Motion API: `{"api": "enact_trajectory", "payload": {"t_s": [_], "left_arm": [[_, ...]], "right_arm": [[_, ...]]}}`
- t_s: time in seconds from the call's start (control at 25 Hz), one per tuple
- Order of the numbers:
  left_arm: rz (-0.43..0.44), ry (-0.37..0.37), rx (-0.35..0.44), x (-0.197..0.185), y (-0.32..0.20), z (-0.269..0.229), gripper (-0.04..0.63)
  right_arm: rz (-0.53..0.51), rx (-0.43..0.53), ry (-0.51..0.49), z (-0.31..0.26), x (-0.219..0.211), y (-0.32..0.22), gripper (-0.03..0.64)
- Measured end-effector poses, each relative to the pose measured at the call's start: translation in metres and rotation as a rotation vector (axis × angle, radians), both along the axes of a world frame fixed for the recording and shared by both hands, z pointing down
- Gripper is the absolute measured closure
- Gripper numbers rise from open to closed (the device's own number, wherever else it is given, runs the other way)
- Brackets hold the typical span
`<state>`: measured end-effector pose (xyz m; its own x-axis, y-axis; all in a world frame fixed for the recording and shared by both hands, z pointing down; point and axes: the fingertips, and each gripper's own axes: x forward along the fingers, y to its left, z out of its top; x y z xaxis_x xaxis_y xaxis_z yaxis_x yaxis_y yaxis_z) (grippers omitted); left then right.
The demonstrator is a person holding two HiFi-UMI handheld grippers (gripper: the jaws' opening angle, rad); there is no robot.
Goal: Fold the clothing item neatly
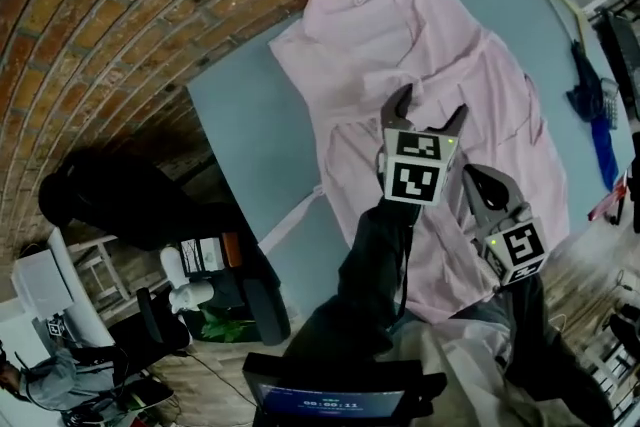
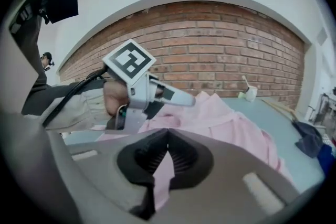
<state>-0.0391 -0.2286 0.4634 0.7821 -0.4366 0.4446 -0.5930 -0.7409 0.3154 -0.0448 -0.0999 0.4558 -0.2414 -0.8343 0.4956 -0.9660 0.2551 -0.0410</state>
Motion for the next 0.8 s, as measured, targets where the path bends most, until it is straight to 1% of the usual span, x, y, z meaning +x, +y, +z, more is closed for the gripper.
{"api": "enact_trajectory", "payload": {"t_s": [0.04, 0.08, 0.12, 0.16, 0.2, 0.28, 0.32, 0.36, 0.4, 0.48, 0.52, 0.6, 0.64, 0.68, 0.72, 0.8], "left_arm": [[0.055, -0.04, -0.006, 0.012, 0.018, 0.01, 0.192], [0.062, -0.084, 0.014, 0.012, 0.028, 0.019, 0.192], [0.027, -0.119, 0.042, 0.002, 0.03, 0.026, 0.192], [-0.031, -0.133, 0.063, -0.013, 0.026, 0.031, 0.193], [-0.094, -0.12, 0.067, -0.029, 0.018, 0.034, 0.216], [-0.193, -0.049, 0.035, -0.055, -0.004, 0.039, 0.297], [-0.218, -0.017, 0.02, -0.062, -0.014, 0.042, 0.324], [-0.224, -0.001, 0.011, -0.064, -0.024, 0.046, 0.347], [-0.215, 0.0, 0.006, -0.061, -0.033, 0.052, 0.352], [-0.179, -0.026, 0.001, -0.047, -0.047, 0.066, 0.351], [-0.15, -0.04, -0.002, -0.036, -0.048, 0.072, 0.351], [-0.055, -0.059, 0.001, -0.007, -0.034, 0.072, 0.353], [-0.001, -0.055, 0.009, 0.009, -0.02, 0.065, 0.353], [0.039, -0.033, 0.014, 0.021, -0.005, 0.055, 0.353], [0.056, -0.001, 0.013, 0.028, 0.009, 0.043, 0.353], [0.038, 0.049, 0.007, 0.026, 0.034, 0.025, 0.359]], "right_arm": [[0.025, -0.001, 0.001, 0.002, 0.01, 0.003, 0.615], [0.044, -0.001, 0.0, 0.003, 0.017, 0.007, 0.615], [0.058, 0.0, -0.004, 0.003, 0.022, 0.01, 0.615], [0.068, 0.001, -0.01, 0.003, 0.025, 0.013, 0.615], [0.073, -0.001, -0.018, 0.004, 0.027, 0.016, 0.615], [0.077, -0.011, -0.032, 0.01, 0.029, 0.022, 0.615], [0.075, -0.015, -0.043, 0.013, 0.029, 0.024, 0.615], [0.073, -0.019, -0.055, 0.016, 0.028, 0.027, 0.615], [0.07, -0.021, -0.065, 0.019, 0.027, 0.029, 0.615], [0.064, -0.018, -0.077, 0.023, 0.026, 0.033, 0.615], [0.063, -0.017, -0.076, 0.023, 0.025, 0.035, 0.615], [0.068, -0.02, -0.064, 0.021, 0.025, 0.041, 0.615], [0.074, -0.023, -0.057, 0.02, 0.026, 0.044, 0.615], [0.08, -0.024, -0.053, 0.017, 0.028, 0.046, 0.615], [0.083, -0.017, -0.056, 0.015, 0.031, 0.047, 0.615], [0.079, 0.021, -0.085, 0.011, 0.038, 0.051, 0.615]]}}
